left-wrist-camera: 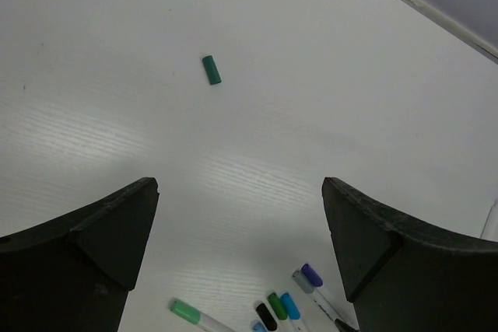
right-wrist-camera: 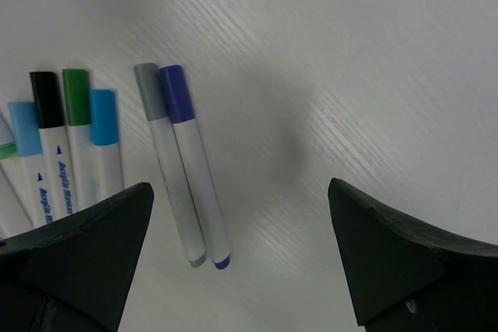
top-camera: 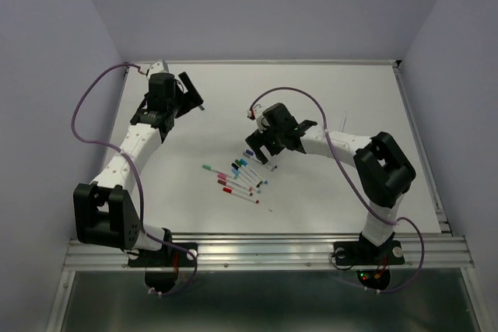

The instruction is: Open the pen caps

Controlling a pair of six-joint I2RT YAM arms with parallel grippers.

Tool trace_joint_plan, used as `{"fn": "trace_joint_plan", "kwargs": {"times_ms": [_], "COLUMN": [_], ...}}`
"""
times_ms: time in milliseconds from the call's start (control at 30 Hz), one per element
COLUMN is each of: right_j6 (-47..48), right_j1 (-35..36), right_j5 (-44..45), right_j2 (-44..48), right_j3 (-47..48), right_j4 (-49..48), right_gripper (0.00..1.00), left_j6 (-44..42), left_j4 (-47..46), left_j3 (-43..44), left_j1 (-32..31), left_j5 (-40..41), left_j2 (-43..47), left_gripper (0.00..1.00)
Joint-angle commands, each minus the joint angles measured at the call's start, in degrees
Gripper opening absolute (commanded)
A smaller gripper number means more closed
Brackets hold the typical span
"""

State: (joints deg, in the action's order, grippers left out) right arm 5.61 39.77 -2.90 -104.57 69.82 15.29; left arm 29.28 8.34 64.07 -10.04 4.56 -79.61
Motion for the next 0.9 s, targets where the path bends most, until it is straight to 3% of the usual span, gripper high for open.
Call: {"fn": "trace_joint_plan", "kwargs": {"times_ms": [0, 867], "right_j6": [1.4, 2.0], "right_j1": [0.2, 0.7], "right_j5": [8.0, 5.4], "right_j2": [-1.6, -3.6], "right_j3": [3.6, 3.7], "right_j4": [1.1, 2.2], "right_gripper": [1.00, 1.00], "left_j6": [-1.2, -1.1], "left_j4": [-2.8, -3.6], "left_j3": [-0.4, -0.4], "left_j1": [-0.2, -0.2], "left_j5": [-0.4, -1.0], "left_j2": [2.1, 0.4], "left_gripper": [0.99, 0.99]}}
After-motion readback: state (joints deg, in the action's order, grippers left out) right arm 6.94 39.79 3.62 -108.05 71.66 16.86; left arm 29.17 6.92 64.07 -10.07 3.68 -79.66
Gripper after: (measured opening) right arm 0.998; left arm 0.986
